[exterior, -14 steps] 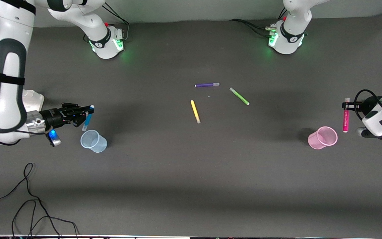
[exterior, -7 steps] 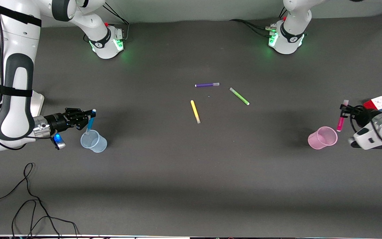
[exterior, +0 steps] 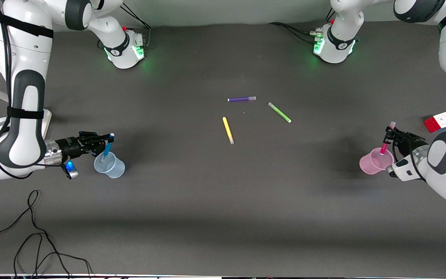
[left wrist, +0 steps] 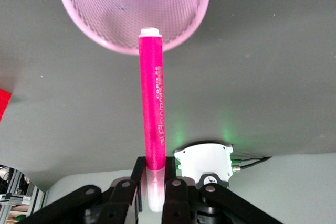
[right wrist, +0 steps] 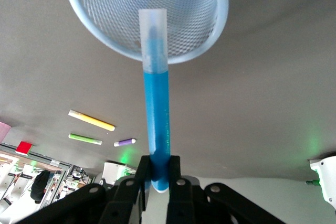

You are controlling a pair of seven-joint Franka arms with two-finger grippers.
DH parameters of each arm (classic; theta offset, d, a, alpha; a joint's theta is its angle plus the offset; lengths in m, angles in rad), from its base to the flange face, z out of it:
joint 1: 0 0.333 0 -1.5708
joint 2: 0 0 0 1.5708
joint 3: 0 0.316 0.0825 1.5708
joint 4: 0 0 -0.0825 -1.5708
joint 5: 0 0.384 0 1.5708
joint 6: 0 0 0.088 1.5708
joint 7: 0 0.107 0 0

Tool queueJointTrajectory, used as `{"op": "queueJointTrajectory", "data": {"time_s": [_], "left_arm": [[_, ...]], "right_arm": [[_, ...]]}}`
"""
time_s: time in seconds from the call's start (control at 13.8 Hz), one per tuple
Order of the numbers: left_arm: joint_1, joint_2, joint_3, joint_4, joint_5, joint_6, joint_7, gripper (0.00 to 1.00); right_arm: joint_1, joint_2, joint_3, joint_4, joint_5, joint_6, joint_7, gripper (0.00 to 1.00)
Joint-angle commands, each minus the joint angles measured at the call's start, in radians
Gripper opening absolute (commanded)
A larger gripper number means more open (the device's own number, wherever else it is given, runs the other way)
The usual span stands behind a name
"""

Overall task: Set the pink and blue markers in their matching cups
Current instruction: 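Lower the blue marker into the blue cup while the left gripper lowers pink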

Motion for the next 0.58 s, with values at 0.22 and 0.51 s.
{"op": "queueJointTrajectory", "data": {"time_s": [0.22,0.51], "left_arm": [[-0.018,0.06,0.001,0.049,0.039,0.061,0.004,0.0],[-0.018,0.072,0.001,0.049,0.041,0.11,0.004,0.07]], "right_arm": [[-0.007,0.035,-0.002,0.028,0.035,0.011,-0.036,0.0],[-0.008,0.038,-0.002,0.028,0.035,0.013,-0.038,0.0]]}}
